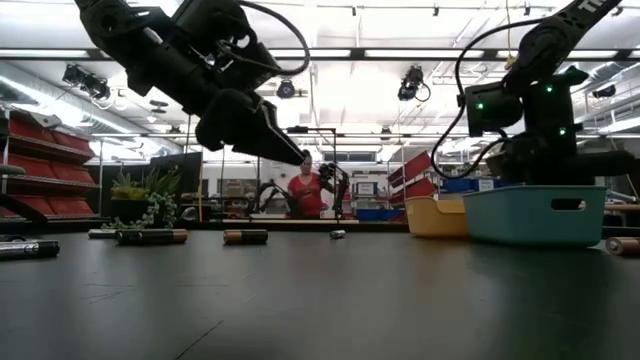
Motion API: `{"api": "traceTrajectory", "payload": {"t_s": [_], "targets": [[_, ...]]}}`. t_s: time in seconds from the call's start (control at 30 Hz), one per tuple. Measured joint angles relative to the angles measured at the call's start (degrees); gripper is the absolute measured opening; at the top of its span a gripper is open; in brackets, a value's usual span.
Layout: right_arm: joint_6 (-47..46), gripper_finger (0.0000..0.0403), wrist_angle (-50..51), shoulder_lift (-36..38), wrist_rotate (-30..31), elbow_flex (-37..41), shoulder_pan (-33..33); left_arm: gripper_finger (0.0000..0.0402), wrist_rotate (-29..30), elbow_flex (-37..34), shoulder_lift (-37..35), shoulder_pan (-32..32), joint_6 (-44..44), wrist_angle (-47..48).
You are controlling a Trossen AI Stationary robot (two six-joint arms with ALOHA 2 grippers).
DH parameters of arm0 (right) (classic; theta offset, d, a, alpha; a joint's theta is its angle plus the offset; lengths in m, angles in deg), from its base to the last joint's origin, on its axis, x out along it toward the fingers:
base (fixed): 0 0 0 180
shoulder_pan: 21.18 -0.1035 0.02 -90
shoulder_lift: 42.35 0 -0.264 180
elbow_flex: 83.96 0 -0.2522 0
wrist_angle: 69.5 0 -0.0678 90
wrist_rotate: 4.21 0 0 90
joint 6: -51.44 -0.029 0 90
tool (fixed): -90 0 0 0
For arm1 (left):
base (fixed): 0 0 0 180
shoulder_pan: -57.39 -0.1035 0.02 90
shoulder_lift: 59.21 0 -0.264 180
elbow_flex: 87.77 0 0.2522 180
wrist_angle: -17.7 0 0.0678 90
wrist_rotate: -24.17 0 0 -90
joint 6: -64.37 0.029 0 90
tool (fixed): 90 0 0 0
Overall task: Sort batteries
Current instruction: Put the silver black battery into the yellow bin
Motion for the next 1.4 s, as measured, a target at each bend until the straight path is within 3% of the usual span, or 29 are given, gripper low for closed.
{"api": "traceTrajectory", "payload": {"t_s": [0.57,0.87,1.03,1.2,1.4], "targets": [[-10.7,0.0018,16.5,0.6,4.4,-10.7,1.5,0.0156,1.5,0.0,-1.4,0.0,-0.1,-0.7],[-13.6,0.0021,13.8,0.7,8.3,-21.2,-2.0,0.0156,2.9,0.0,-1.4,0.0,-0.4,-0.5],[-13.8,0.0086,6.7,0.1,7.7,-21.7,-2.3,0.0156,2.9,0.0,-1.4,0.1,-0.8,-0.3],[-18.7,0.0147,7.3,-0.3,7.5,-21.8,-2.3,0.0156,2.8,0.0,-1.4,0.1,-0.8,-0.3],[-31.9,0.0153,15.6,0.2,3.6,-26.0,-7.3,0.0156,2.8,0.0,-1.4,0.1,-0.8,-0.5]]}}
